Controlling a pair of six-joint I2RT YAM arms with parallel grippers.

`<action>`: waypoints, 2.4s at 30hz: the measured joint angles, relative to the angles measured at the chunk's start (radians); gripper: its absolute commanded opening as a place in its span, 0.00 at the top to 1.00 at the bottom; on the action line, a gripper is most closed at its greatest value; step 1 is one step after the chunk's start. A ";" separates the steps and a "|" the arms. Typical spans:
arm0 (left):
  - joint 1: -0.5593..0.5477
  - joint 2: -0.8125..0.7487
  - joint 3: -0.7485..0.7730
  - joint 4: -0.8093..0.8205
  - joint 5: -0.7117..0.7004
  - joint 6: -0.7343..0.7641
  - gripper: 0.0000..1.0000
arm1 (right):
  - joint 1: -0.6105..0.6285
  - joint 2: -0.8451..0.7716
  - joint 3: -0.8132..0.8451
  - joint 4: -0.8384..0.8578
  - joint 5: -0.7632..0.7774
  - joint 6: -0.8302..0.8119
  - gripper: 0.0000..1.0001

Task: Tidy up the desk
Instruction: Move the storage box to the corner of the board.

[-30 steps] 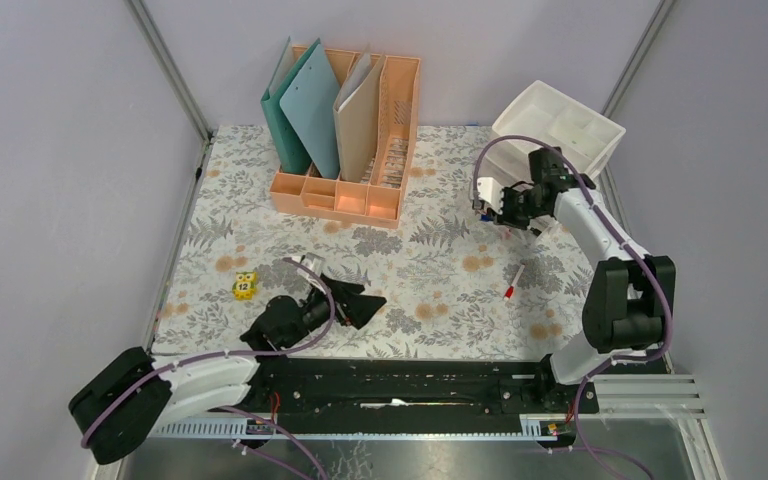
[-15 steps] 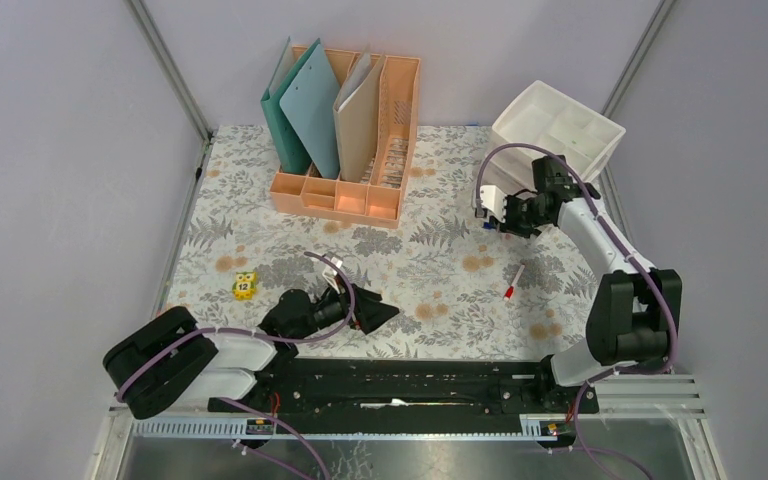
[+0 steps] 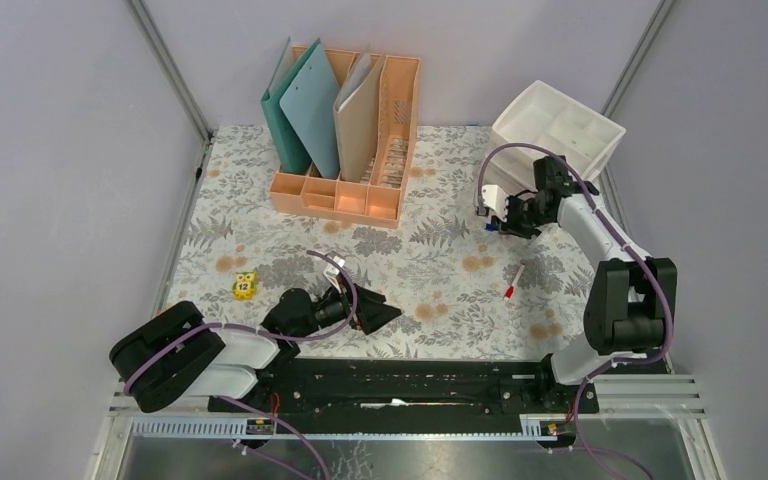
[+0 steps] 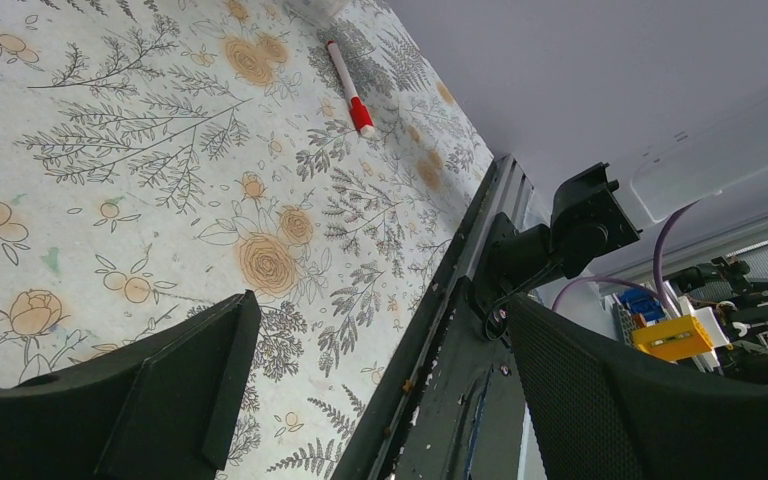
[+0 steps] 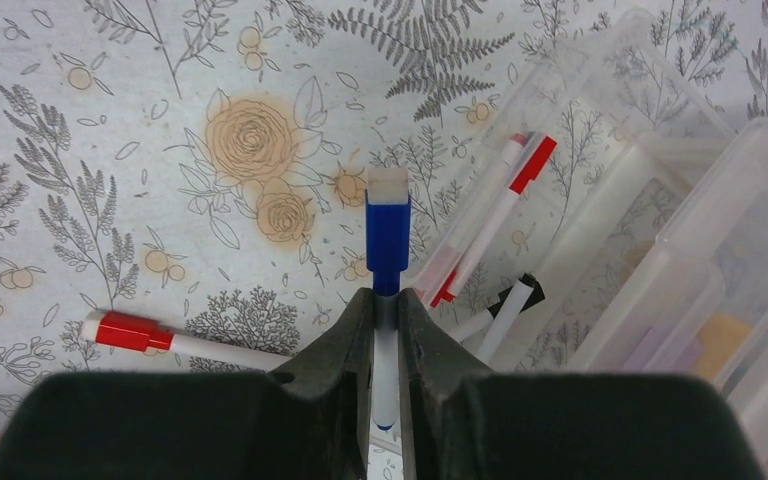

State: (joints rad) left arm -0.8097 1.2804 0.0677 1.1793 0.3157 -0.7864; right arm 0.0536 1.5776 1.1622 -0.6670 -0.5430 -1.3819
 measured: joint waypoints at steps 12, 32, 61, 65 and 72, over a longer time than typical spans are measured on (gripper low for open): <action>0.000 0.001 0.000 0.005 0.011 -0.001 0.01 | -0.042 0.042 0.032 0.002 0.000 0.000 0.95; 0.000 0.032 0.019 0.013 0.034 -0.009 0.01 | -0.091 0.098 0.063 0.003 0.000 0.000 0.95; -0.079 0.214 0.166 0.048 0.078 -0.035 0.01 | -0.095 0.098 0.066 0.003 0.000 0.000 0.95; -0.090 0.227 0.174 0.049 0.077 -0.035 0.01 | -0.096 0.098 0.066 0.003 0.000 0.000 0.95; -0.101 0.236 0.183 0.049 0.077 -0.035 0.01 | -0.096 0.097 0.066 0.003 0.000 0.000 0.95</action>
State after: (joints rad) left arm -0.9108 1.5162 0.2504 1.2285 0.3923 -0.8211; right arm -0.0422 1.6745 1.2278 -0.6636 -0.5426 -1.3819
